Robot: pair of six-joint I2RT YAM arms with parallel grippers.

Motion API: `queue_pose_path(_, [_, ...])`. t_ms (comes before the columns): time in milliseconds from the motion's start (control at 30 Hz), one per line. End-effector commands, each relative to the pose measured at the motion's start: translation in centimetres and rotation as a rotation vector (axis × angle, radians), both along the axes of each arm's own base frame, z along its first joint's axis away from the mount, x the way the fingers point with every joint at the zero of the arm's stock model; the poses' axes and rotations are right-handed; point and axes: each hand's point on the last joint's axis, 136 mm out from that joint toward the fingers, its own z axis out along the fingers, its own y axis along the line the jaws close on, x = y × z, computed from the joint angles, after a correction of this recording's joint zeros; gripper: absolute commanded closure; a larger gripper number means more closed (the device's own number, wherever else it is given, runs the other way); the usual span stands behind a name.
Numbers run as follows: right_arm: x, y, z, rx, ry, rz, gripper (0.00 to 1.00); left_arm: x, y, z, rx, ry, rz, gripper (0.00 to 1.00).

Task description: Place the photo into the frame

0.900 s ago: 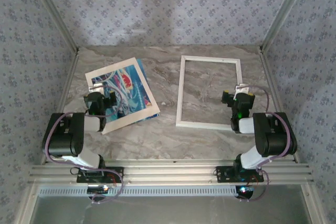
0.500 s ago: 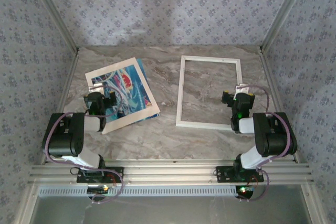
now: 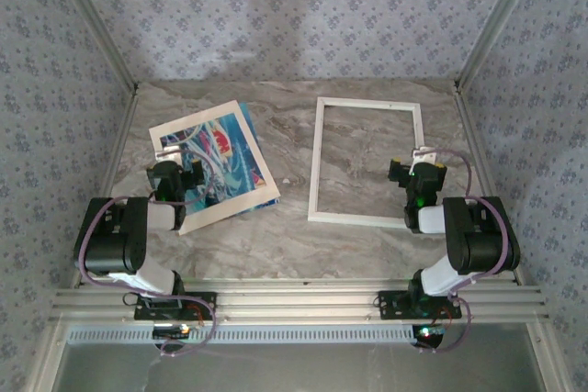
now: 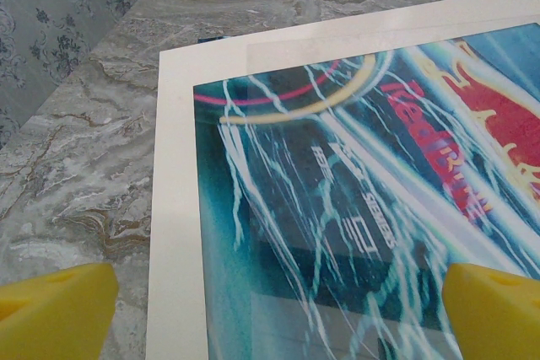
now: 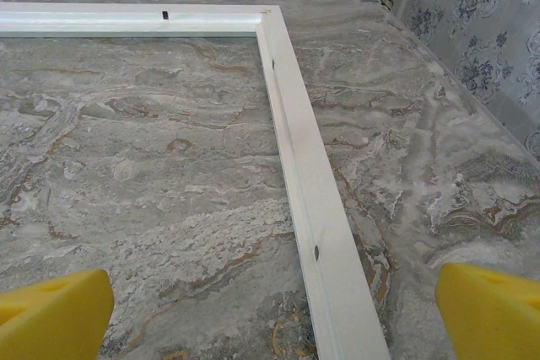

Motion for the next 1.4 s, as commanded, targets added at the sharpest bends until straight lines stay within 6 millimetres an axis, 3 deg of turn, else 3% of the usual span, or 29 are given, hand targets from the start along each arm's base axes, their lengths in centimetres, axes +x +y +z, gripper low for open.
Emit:
queue_pose_path(0, [0.5,0.2,1.4,-0.010,-0.023,0.004,0.00,0.7,0.0,1.6,-0.006,-0.057,-0.001,0.02])
queue_pose_path(167, [0.9,1.0,3.9,-0.044,0.025,0.029,0.01,0.6,0.2,2.7,0.019,-0.050,0.036,0.01])
queue_pose_path(333, [1.8,2.2,6.5,-0.026,0.074,0.023,0.01,0.5,-0.2,7.1,0.056,-0.055,0.055,0.02])
queue_pose_path(467, [2.4,5.0,7.6,0.067,0.175,0.027,0.01,0.3,-0.9,9.9,-0.047,-0.113,0.051,0.02])
queue_pose_path(600, [2.6,9.3,7.6,0.137,0.297,0.060,0.01,0.2,-2.4,10.6,-0.198,-0.094,0.028,0.02])
queue_pose_path(733, [2.3,13.9,6.3,0.214,0.441,0.099,0.04,-0.2,-5.4,8.8,-0.431,-0.047,-0.033,0.02])
queue_pose_path(867, [2.4,19.4,5.1,0.230,0.541,0.187,0.07,-1.6,-7.3,7.1,-0.532,0.029,-0.039,0.01])
queue_pose_path(1100, [2.7,26.5,0.2,0.259,0.706,0.264,0.21,-3.3,-6.8,6.6,-0.535,0.071,0.006,0.02])
queue_pose_path(1200, [3.3,28.3,-1.3,0.267,0.735,0.271,0.25,-3.7,-6.1,5.8,-0.515,0.084,0.046,0.01])
queue_pose_path(1367, [3.4,29.3,-2.9,0.242,0.782,0.248,0.32,-3.9,-6.1,4.7,-0.516,0.111,0.053,0.01])
